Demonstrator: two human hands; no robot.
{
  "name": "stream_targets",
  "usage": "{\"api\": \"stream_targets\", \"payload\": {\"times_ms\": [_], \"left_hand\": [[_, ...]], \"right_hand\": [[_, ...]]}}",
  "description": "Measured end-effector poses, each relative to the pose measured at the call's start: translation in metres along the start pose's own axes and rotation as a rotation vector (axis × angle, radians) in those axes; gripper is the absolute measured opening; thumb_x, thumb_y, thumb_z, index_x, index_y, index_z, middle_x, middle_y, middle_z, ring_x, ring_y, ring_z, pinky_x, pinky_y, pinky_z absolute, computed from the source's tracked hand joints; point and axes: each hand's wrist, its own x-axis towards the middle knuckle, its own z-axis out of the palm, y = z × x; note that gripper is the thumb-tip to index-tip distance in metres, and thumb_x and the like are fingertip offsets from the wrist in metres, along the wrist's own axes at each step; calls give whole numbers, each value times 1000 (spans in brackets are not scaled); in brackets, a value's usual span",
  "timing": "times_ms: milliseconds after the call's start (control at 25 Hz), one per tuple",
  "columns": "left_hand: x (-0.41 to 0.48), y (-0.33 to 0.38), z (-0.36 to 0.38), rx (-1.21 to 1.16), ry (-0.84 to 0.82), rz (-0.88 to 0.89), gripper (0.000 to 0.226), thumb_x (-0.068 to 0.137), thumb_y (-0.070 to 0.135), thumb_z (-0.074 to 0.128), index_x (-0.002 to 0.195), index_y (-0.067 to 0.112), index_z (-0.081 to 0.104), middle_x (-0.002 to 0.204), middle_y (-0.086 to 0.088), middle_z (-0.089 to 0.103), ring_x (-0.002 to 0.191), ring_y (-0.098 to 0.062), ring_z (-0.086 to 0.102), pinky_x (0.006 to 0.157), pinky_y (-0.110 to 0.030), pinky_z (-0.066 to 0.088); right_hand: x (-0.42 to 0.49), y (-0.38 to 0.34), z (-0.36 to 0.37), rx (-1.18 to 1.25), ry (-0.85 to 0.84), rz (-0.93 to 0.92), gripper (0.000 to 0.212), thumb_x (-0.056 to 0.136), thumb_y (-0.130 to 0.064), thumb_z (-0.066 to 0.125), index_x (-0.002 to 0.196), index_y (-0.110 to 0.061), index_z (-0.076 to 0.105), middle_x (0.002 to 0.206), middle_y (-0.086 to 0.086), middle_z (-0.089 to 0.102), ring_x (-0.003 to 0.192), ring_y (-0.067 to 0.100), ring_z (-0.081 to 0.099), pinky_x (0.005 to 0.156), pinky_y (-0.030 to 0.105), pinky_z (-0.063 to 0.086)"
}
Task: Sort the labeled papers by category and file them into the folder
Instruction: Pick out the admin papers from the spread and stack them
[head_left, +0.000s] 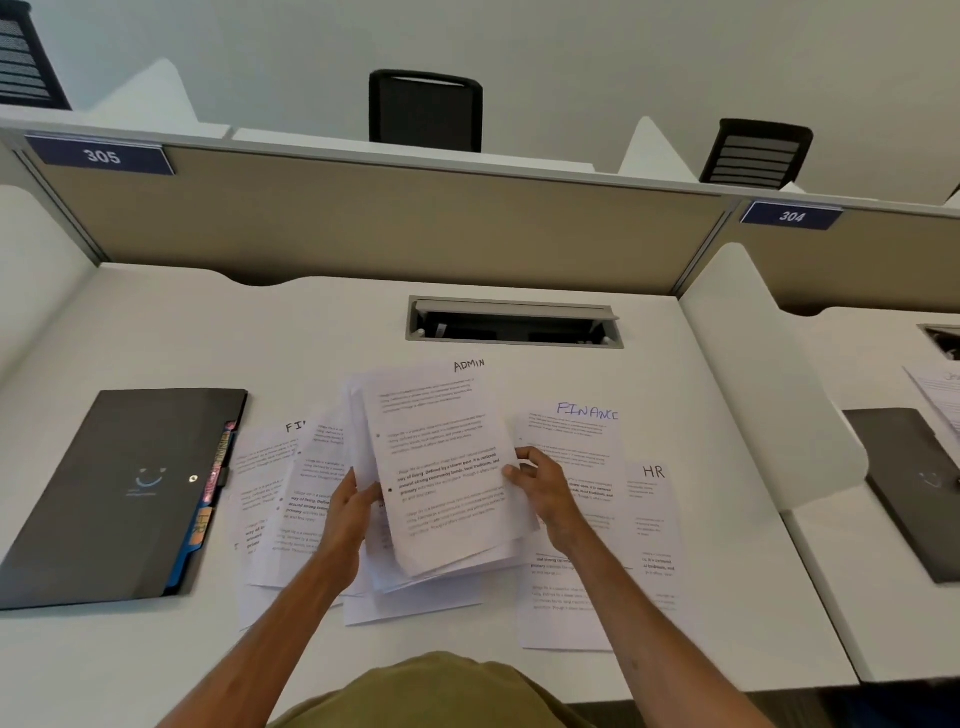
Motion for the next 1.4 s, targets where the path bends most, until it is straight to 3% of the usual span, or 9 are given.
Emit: {"api": "stream_targets", "payload": {"times_ms": [160, 320, 400, 520, 640, 920, 1160, 1320, 1400], "left_hand": [[-5, 6, 7, -79, -32, -3, 35, 106, 53, 54, 131, 34, 69, 119, 1, 80, 108, -28, 77, 93, -56, 60], [0, -3, 5, -1, -64, 44, 46, 99, 13, 71, 142, 27, 62, 129, 1, 77, 114, -31, 75, 94, -60, 61], [2, -4, 3, 12, -54, 39, 48, 99, 10, 70, 142, 28, 62, 129, 3, 77, 114, -30, 74, 96, -60, 60], [6, -6, -2, 12, -46, 33, 47, 98, 11, 70, 140, 30, 63, 129, 4, 77, 116, -31, 73, 98, -63, 58], [7, -9, -5, 2, -44, 29, 47, 97, 9, 70, 139, 29, 64, 128, 3, 77, 117, -33, 72, 99, -64, 58], [4, -13, -7, 6, -27, 18, 46, 97, 5, 69, 138, 25, 65, 126, 0, 78, 113, -34, 74, 95, -62, 60], [6, -7, -17, -12, 3, 26, 47, 97, 6, 70, 140, 25, 63, 128, -1, 77, 113, -33, 74, 97, -64, 59], [8, -9, -19, -21, 12, 29, 48, 97, 8, 71, 140, 27, 64, 131, 0, 76, 117, -34, 71, 102, -67, 54], [8, -11, -19, -27, 15, 24, 47, 97, 7, 71, 138, 28, 64, 130, 0, 76, 117, -35, 72, 102, -67, 55]], "right_hand": [[-6, 3, 10, -54, -70, -15, 26, 95, -17, 75, 120, -21, 71, 115, -3, 79, 108, 19, 73, 96, 38, 60], [0, 5, -3, -128, -26, 28, 17, 97, -32, 73, 113, -24, 71, 107, -2, 78, 97, 21, 74, 85, 41, 62], [6, 12, -27, -298, 225, 37, 18, 95, -38, 73, 108, -26, 70, 107, -3, 74, 97, 20, 72, 88, 46, 62], [4, 32, -70, -749, 580, 215, 57, 89, -52, 74, 131, -17, 57, 132, 10, 56, 123, 31, 58, 101, 52, 51], [-8, 46, -92, -988, 568, 355, 97, 79, -71, 75, 144, -8, 41, 143, 17, 46, 135, 37, 45, 103, 55, 44], [6, 43, -108, -862, 562, 422, 118, 65, -69, 88, 148, -3, 36, 147, 22, 45, 139, 40, 43, 108, 56, 42], [17, 42, -119, -783, 570, 386, 106, 71, -54, 91, 147, -4, 36, 144, 20, 50, 136, 42, 46, 105, 57, 42], [12, 41, -125, -677, 617, 308, 34, 88, -28, 74, 114, -17, 55, 115, 12, 69, 106, 37, 63, 94, 49, 52], [6, 44, -131, -563, 636, 259, 13, 89, -19, 66, 101, -17, 60, 102, 9, 72, 91, 34, 65, 87, 46, 56]]}}
